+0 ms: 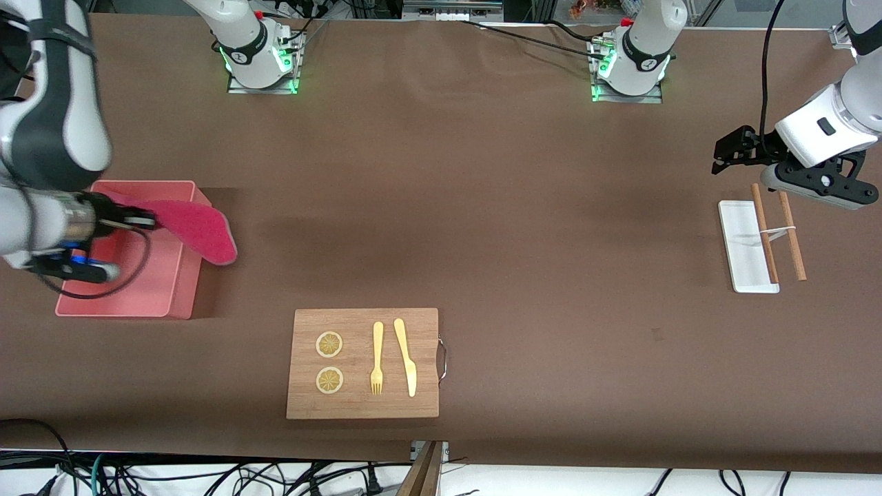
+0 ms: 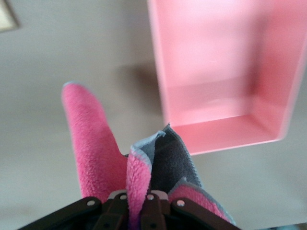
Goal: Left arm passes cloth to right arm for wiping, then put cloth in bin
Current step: 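Carry the pink cloth with the right gripper over the pink bin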
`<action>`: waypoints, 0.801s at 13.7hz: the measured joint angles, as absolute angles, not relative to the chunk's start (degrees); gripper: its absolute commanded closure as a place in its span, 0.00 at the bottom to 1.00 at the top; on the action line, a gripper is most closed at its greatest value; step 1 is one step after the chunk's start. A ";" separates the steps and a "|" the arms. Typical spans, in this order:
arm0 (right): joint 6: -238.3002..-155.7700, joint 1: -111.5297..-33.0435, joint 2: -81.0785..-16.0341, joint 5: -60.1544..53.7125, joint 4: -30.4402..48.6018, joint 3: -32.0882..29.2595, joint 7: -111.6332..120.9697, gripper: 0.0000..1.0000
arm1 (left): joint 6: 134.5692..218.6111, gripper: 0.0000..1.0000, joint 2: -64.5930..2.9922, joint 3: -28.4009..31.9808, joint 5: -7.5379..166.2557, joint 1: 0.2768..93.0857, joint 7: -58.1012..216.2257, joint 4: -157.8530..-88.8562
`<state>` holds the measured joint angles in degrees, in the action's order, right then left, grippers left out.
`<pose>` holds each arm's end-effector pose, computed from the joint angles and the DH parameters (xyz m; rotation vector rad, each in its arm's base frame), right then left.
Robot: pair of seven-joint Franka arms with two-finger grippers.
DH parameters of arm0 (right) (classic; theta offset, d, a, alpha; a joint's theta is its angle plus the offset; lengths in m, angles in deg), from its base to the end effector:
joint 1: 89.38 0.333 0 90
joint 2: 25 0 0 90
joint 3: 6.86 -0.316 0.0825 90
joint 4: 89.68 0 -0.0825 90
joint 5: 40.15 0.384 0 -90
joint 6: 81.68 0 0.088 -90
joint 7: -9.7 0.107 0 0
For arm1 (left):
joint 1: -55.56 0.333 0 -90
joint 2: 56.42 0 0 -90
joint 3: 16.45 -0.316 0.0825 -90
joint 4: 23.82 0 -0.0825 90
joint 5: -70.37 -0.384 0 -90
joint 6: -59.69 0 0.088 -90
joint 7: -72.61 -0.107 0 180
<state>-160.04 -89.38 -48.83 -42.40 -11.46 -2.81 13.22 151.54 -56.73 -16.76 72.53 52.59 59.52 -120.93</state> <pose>0.6320 -0.0422 0.4567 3.0032 -0.1984 -0.6301 0.5495 -0.0295 0.5718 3.0651 -0.4195 -0.1279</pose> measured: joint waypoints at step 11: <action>-170.90 -91.52 -55.44 -44.51 -2.60 5.39 -1.09 1.00 | 151.46 0.00 -56.74 -16.43 72.53 52.53 59.52 -120.93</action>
<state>-170.90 -91.52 -55.44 -44.51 -2.60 5.39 -1.09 151.46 -56.74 -16.43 72.53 52.53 59.52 -120.93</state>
